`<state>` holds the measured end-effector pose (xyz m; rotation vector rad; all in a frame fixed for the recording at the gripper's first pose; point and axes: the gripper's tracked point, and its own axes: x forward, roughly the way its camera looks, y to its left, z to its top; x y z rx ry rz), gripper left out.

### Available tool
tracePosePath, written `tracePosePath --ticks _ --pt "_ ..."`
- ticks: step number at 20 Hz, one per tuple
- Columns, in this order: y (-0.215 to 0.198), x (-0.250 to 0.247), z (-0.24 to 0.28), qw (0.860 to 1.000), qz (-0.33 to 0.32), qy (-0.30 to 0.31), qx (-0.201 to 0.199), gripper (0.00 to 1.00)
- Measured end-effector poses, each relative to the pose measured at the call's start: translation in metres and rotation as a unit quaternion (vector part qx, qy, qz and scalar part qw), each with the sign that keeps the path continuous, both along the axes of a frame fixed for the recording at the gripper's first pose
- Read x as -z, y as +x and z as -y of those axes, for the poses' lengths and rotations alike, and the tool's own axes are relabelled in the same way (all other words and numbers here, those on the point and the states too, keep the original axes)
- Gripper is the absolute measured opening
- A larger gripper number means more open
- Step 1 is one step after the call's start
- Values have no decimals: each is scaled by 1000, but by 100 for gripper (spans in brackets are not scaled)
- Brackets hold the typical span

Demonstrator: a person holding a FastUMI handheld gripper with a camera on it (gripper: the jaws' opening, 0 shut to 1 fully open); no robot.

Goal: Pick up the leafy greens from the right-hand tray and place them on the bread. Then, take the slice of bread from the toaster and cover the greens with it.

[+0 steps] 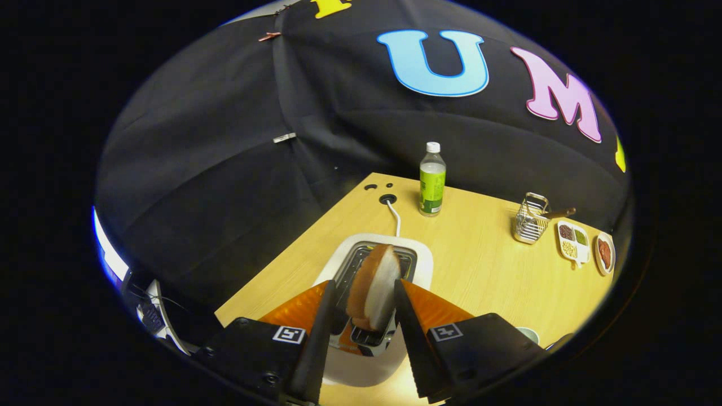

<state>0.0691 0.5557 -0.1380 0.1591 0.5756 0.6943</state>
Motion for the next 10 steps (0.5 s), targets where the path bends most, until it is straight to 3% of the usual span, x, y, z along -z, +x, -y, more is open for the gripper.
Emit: tracePosePath --ticks 3,7,10 --pt "11 9 2 1000 -7 -10 21 60" --pt "5 15 -3 999 -37 0 18 20" --pt "2 9 1 999 -44 7 18 15"
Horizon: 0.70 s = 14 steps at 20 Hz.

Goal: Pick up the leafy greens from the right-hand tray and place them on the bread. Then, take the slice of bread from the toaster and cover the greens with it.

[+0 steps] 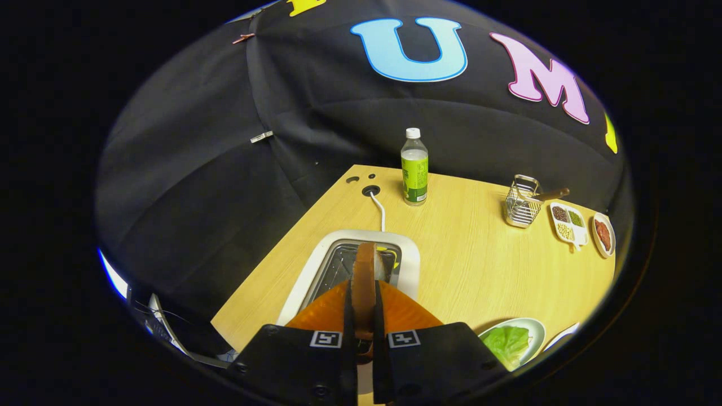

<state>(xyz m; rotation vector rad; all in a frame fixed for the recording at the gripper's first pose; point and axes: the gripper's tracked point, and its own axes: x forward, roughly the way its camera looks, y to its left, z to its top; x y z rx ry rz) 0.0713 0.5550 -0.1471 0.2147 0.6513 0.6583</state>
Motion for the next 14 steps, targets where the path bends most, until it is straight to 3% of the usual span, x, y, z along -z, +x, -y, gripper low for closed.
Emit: tracePosePath --ticks 8,14 --pt "-14 -101 47 993 65 99 16 15" --pt "-22 -137 148 983 94 139 77 15"
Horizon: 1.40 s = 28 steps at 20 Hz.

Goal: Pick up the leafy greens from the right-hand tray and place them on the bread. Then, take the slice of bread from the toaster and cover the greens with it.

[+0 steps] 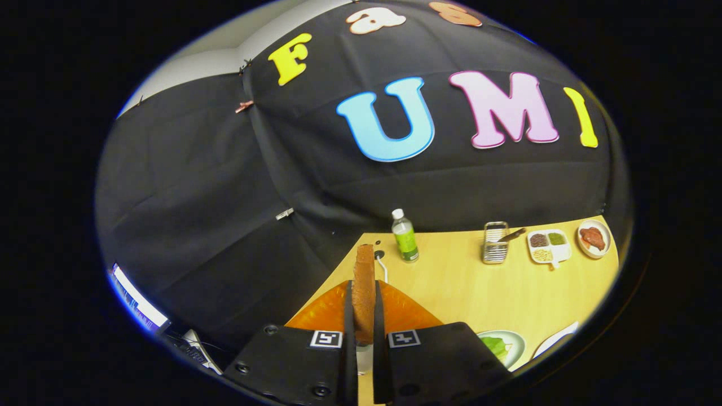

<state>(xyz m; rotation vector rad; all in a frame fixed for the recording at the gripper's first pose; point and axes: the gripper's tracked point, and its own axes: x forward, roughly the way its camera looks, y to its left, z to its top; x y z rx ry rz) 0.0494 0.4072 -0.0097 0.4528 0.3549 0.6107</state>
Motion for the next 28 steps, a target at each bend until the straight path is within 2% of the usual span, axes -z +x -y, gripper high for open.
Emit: tracePosePath --ticks 3,7,13,16,19,21,24,28 --pt "-7 22 54 999 -6 -9 41 15" --pt "-16 81 101 995 -44 -26 91 15" --pt "-24 184 109 987 -105 -34 118 15" --pt "-23 209 88 981 -150 28 123 15" --pt "-14 232 80 966 -192 94 143 15" --pt "-11 251 84 956 -215 113 162 15" --pt "-7 284 99 949 -232 86 195 15" --pt "-14 320 115 953 -231 -7 196 16"
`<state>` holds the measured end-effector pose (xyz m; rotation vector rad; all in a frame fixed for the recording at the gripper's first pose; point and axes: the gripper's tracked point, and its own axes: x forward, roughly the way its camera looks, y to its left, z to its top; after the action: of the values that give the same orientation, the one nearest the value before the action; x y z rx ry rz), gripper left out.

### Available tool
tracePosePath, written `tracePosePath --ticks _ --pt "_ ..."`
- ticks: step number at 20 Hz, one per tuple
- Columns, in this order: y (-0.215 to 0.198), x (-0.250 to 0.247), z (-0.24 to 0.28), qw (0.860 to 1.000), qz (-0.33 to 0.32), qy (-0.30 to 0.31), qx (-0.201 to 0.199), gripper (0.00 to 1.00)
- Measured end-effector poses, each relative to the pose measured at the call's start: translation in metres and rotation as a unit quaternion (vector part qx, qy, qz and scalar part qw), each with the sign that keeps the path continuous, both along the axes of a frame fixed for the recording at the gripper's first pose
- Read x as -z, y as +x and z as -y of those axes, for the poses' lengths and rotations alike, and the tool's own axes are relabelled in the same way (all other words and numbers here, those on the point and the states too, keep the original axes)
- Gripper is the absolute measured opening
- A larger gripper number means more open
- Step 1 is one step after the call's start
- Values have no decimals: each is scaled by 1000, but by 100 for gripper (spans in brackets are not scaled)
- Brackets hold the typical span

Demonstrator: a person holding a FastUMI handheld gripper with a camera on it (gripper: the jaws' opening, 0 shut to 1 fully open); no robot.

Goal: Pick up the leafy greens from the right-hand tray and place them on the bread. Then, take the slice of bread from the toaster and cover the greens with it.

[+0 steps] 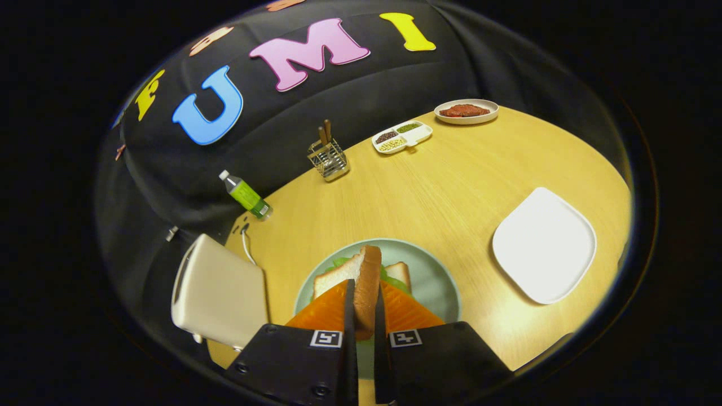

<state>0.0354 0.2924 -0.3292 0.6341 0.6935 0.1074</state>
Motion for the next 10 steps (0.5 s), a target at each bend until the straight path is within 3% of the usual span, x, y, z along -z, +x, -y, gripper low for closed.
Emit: tracePosePath --ticks 3,10 --pt "0 13 4 998 -9 -53 -21 30" --pt "4 25 24 996 -29 -81 -23 64"
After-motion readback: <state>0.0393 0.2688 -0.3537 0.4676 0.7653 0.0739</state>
